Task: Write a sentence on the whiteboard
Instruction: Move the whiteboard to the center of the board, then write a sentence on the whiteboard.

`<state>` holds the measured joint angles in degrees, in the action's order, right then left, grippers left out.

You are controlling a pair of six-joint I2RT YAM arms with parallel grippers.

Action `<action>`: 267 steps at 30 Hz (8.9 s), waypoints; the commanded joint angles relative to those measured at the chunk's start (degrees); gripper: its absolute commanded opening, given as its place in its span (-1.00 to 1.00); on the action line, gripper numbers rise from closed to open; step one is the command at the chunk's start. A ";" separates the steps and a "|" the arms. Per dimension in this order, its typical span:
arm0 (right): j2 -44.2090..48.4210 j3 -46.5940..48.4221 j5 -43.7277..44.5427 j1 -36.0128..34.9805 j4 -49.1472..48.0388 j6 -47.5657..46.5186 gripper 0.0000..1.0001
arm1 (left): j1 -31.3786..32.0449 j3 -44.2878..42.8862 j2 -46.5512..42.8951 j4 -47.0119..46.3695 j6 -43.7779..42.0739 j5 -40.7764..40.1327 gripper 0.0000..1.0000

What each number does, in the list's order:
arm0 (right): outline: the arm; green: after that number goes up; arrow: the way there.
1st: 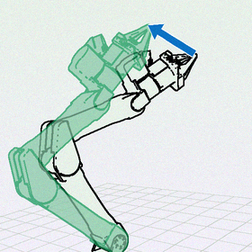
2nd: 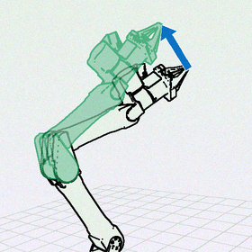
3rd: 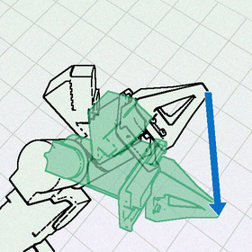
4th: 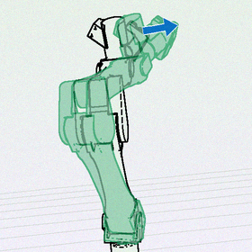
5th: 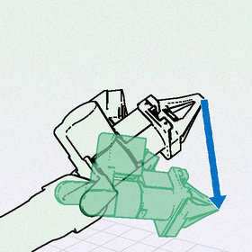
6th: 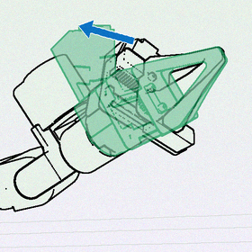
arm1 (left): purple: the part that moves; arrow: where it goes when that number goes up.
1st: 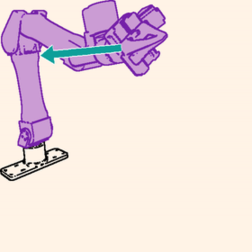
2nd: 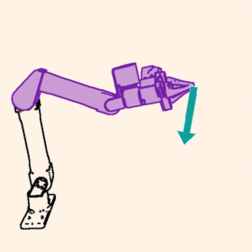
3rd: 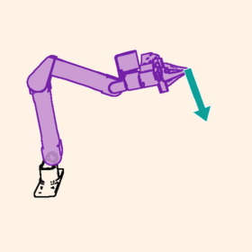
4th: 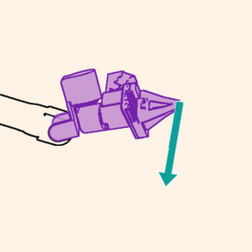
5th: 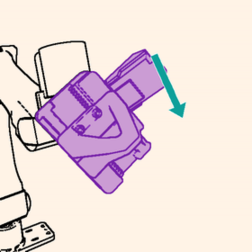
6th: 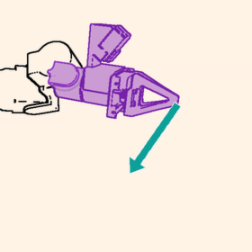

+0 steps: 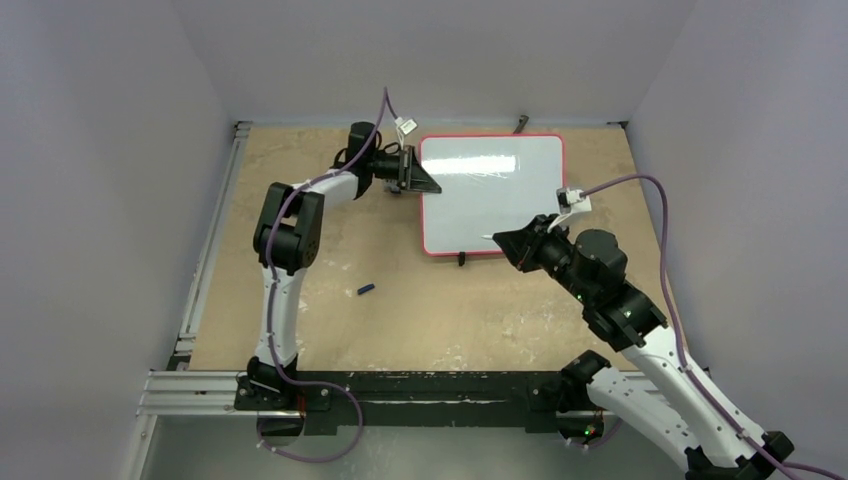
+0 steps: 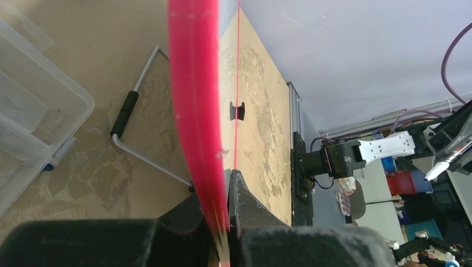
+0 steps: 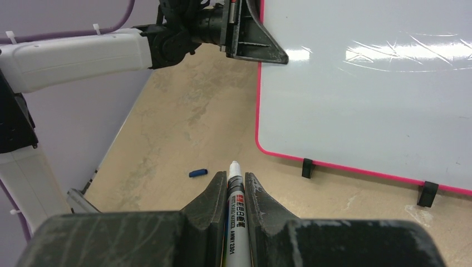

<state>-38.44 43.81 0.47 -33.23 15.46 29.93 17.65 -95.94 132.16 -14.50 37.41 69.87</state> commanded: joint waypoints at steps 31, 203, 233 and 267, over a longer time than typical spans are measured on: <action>3.88 -0.85 -1.70 0.20 -2.49 2.87 -1.00 | -2.44 29.78 -8.59 -67.05 38.31 7.26 -1.00; 3.81 -2.06 -4.42 0.27 -3.98 -0.40 -1.00 | -0.95 -23.68 -11.73 63.68 -32.60 -12.11 0.61; 4.27 -2.04 -5.04 0.27 -3.14 -1.22 -1.00 | 4.15 -13.05 -10.32 54.23 -28.85 -5.88 -0.08; 3.98 -3.53 -6.26 0.23 -5.79 -1.73 -1.00 | 6.32 -14.81 -14.78 61.15 -36.82 -7.83 -1.00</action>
<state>-34.50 40.16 -4.16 -33.23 13.67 29.67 22.81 -109.14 122.65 43.13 6.09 63.42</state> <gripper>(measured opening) 0.096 0.077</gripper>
